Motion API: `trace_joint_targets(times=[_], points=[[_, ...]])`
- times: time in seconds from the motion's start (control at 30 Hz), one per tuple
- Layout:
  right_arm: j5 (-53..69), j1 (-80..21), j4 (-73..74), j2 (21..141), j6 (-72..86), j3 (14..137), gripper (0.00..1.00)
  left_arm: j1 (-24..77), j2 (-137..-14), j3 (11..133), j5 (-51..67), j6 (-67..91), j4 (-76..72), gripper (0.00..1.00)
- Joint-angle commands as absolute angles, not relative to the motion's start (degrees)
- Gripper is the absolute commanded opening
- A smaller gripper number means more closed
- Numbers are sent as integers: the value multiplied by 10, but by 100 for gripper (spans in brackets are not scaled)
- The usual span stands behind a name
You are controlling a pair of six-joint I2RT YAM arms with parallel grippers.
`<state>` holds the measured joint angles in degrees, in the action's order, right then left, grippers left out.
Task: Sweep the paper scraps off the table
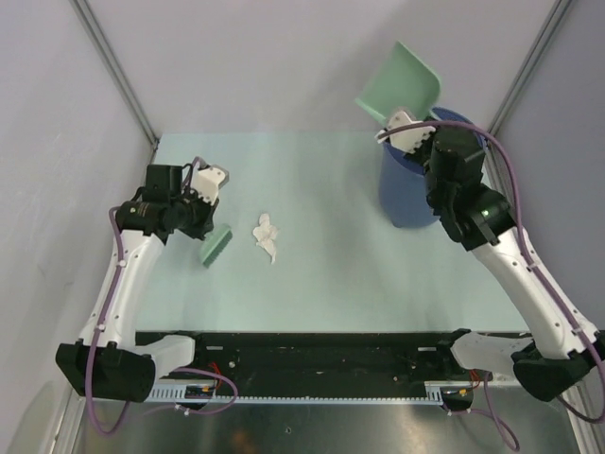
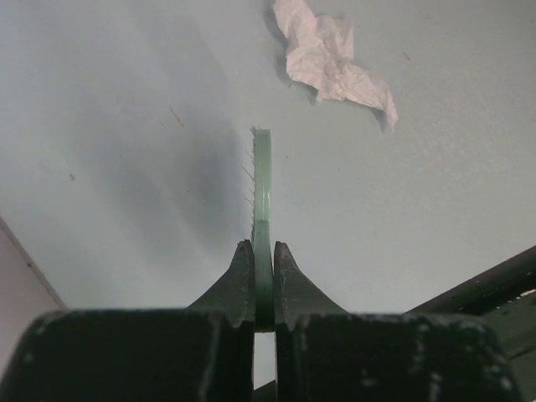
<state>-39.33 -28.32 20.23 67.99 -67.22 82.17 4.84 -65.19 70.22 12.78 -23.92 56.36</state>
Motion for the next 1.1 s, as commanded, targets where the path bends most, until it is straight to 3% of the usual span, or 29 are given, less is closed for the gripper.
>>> trace_joint_targets(times=[0.0,0.33,0.67,1.07], points=[[-311,-375,461,695,-278,925,0,46,-671,742,185,-208,534,0],[-88,-508,624,836,59,873,0,63,-748,808,142,-185,458,0],[-23,-613,626,997,122,831,0,91,-905,898,181,-300,428,0],[-54,-618,607,1122,127,852,0,128,-936,853,191,-260,431,0]])
